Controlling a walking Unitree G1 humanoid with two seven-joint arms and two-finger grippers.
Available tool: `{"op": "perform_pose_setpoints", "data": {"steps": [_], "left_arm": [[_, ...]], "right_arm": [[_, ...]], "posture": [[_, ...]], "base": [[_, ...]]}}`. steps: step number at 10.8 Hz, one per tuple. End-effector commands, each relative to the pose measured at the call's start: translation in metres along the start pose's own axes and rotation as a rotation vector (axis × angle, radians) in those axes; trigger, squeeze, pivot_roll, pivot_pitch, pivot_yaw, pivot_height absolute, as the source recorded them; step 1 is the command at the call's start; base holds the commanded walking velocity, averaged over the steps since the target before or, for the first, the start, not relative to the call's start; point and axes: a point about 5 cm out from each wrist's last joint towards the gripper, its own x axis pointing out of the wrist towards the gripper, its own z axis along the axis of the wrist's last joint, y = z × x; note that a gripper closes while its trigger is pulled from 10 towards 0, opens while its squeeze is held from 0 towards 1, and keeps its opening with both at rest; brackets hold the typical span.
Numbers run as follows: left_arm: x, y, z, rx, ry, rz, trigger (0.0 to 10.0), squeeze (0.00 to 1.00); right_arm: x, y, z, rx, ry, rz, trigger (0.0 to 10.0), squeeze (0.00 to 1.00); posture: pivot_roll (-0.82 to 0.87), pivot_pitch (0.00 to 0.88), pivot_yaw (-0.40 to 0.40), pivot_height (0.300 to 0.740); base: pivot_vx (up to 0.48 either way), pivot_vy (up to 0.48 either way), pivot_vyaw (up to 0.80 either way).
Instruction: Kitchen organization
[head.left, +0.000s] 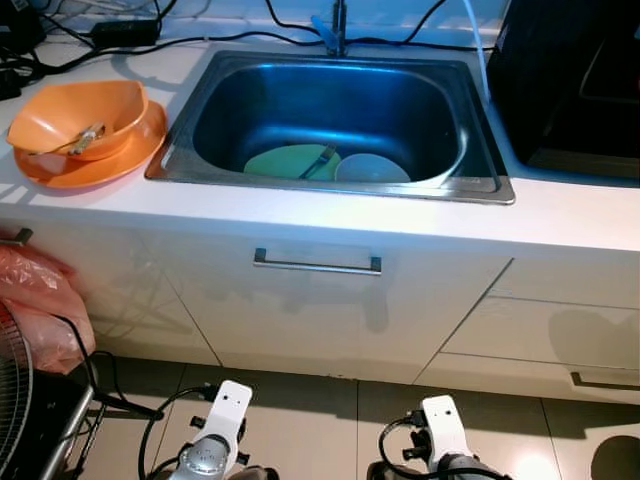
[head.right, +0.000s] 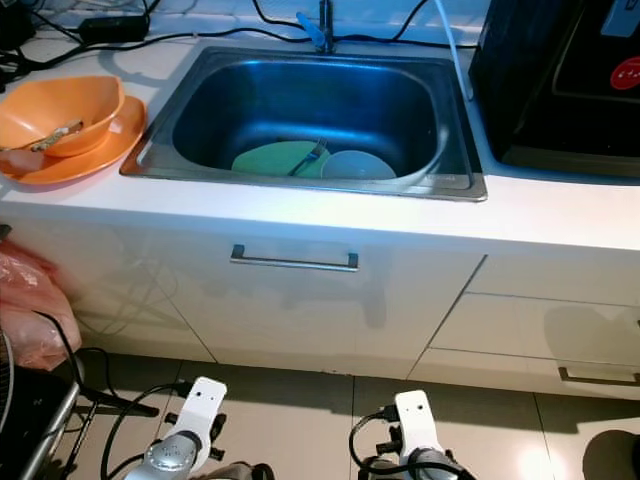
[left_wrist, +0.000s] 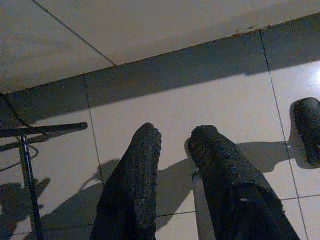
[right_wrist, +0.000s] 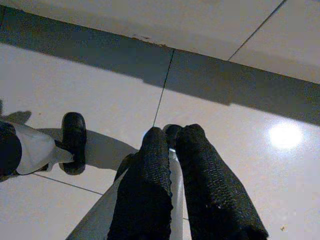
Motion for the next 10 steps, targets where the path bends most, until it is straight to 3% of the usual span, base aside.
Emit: {"op": "perform_pose_setpoints", "data": {"steps": [1, 5, 8, 10], "left_arm": [[-0.001, -0.001, -0.005, 0.007, 0.016, -0.002, 10.0, 0.0], [-0.002, 0.005, -0.004, 0.042, -0.021, 0.029, 10.0, 0.0], [-0.005, 0.02, -0.003, 0.056, -0.097, 0.095, 10.0, 0.0], [-0.008, 0.029, 0.005, 0.052, -0.196, 0.154, 10.0, 0.0]], "right_arm": [[-0.001, 0.0, -0.007, 0.0, 0.027, -0.001, 10.0, 0.0], [-0.004, -0.008, -0.01, 0.01, 0.018, -0.032, 10.0, 0.0], [-0.01, -0.029, -0.01, -0.008, -0.03, -0.135, 10.0, 0.0], [-0.018, -0.054, -0.003, -0.011, -0.109, -0.275, 10.0, 0.0]], "posture": [[-0.02, 0.136, 0.025, 0.74], [-0.03, 0.127, 0.027, 0.74], [-0.03, 0.128, 0.026, 0.74], [-0.03, 0.13, 0.025, 0.74]], "base": [[0.0, 0.0, 0.0], [0.0, 0.0, 0.0], [0.0, 0.0, 0.0], [0.0, 0.0, 0.0]]}}
